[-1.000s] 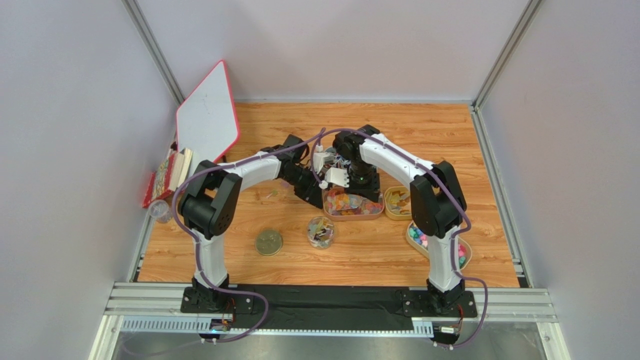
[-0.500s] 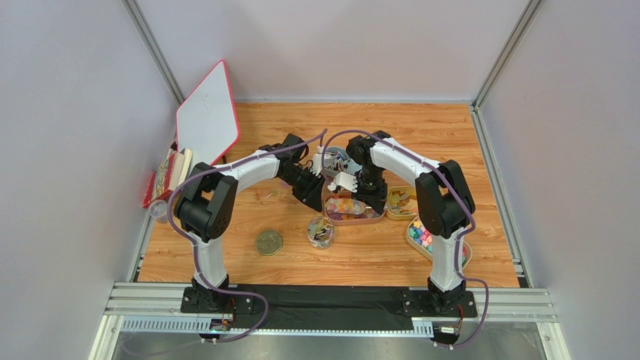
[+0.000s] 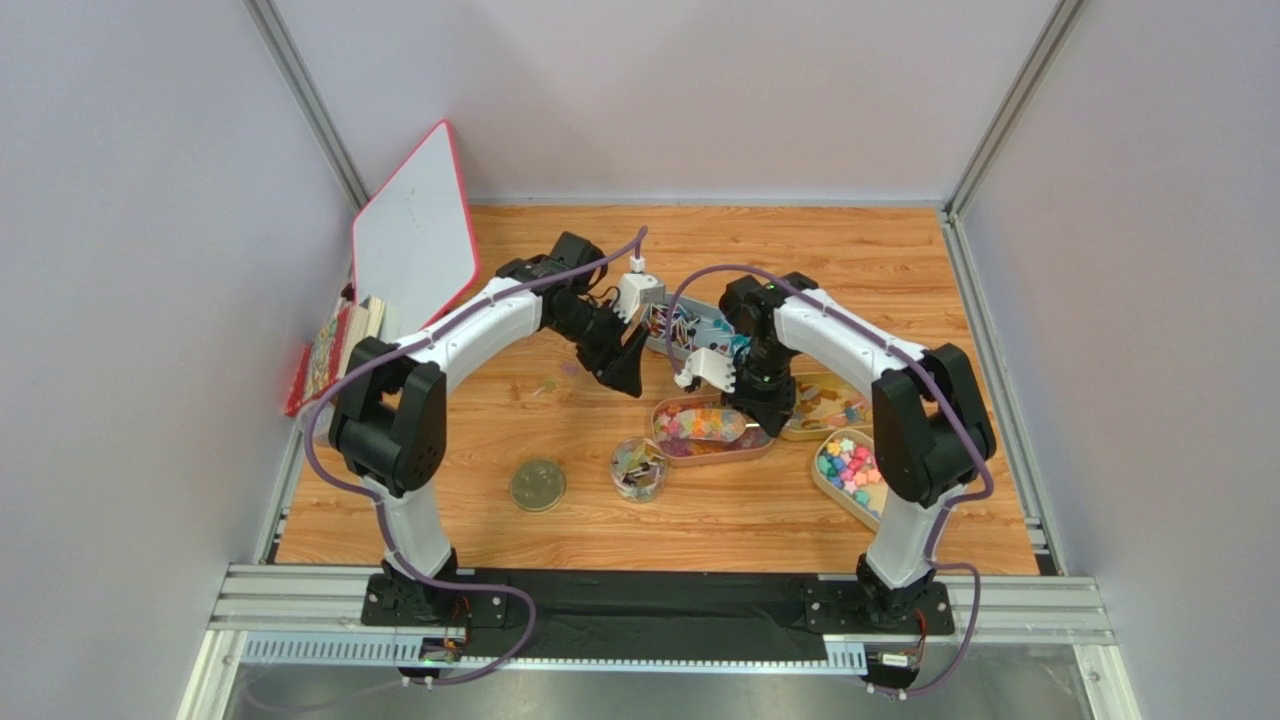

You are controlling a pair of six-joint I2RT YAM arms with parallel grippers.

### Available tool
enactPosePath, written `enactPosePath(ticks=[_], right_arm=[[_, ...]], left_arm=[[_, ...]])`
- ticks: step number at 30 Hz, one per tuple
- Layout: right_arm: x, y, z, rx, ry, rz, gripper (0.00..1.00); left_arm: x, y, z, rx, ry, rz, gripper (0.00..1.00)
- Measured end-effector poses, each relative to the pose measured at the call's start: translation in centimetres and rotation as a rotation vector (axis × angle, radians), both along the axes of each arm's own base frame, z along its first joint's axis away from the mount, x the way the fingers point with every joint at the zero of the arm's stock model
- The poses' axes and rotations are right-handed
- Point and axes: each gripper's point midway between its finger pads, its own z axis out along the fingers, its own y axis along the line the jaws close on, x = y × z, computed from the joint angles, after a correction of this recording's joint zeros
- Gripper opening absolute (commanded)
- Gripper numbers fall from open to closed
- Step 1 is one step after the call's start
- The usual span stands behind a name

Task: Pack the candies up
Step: Scoop the fake candies from the storage box, then place the fake candies in the packing bottle.

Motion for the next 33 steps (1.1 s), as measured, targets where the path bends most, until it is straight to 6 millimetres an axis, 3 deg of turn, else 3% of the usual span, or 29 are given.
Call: enactPosePath(ticks=[7, 16, 26, 33], right_arm=[[-0.3, -0.5, 0.8, 0.098, -0.081, -0.011, 0.0], [-1.3, -0.1, 1.3, 0.207, -0.17, 0.021, 0.0], [0.1, 1.9, 5.9, 0.256, -0.301, 0.145, 0.0], [-2.1, 2.9, 7.0, 0.173, -0.283, 0.296, 0.0]], left_arm=[[0.9, 0.2, 1.8, 0.006, -0.058, 0.0, 1.0], [1.1, 1.1, 2.2, 0.033, -0.084, 0.005, 1.0], [3.0, 3.3, 2.0, 0.151, -0.178, 0.084, 1.0], [4.3, 4.7, 3.7, 0.205, -0.291, 0.143, 1.0]])
